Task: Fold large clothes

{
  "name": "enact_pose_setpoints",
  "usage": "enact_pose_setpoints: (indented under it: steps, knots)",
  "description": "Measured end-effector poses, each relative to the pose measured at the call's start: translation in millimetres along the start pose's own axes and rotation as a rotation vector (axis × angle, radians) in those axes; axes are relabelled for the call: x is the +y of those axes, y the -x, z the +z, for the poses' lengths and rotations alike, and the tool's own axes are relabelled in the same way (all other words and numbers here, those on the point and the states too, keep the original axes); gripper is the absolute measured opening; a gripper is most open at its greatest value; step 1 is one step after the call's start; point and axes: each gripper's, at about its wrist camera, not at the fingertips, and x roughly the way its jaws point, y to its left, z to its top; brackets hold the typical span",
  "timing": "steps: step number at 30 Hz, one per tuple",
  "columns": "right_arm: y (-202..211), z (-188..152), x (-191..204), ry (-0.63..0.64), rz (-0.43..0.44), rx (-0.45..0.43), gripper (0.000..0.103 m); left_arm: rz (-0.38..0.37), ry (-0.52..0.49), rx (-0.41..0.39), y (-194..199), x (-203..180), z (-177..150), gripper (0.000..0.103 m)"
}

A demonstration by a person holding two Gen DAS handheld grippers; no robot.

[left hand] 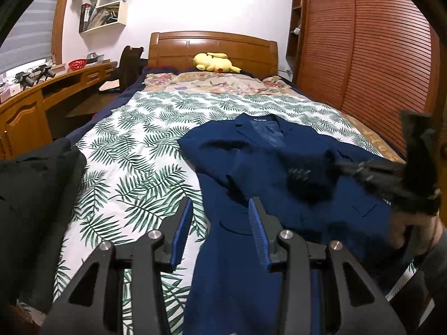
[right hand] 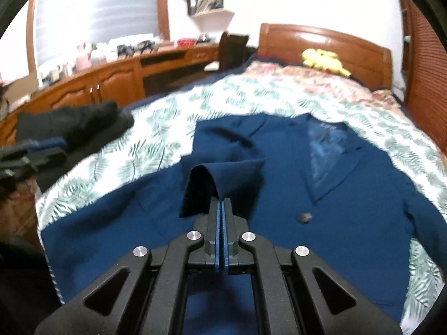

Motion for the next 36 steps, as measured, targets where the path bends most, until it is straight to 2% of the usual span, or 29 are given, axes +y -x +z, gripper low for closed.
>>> enact_pose_setpoints:
  steps: [7, 15, 22, 28, 31, 36]
  knots:
    - [58, 9, -22, -0.004, -0.065, -0.092, 0.000, -0.033, -0.012, 0.009, -10, -15, 4, 0.040]
    - [82, 14, -43, 0.039, -0.154, -0.096, 0.000, -0.049, -0.041, 0.025, -20, -32, 6, 0.040]
    - [92, -1, -70, -0.004, -0.234, -0.066, 0.000, -0.060, -0.051, 0.030, -24, -39, 7, 0.040]
    - [95, -16, -93, -0.039, -0.391, -0.021, 0.000, -0.065, -0.051, 0.037, -29, -43, 8, 0.040]
    - [88, -30, -107, -0.067, -0.402, 0.040, 0.000, -0.065, -0.058, 0.038, -30, -47, 8, 0.040]
    - [87, -52, -118, -0.092, -0.404, 0.087, 0.000, -0.070, -0.062, 0.038, -32, -51, 8, 0.040]
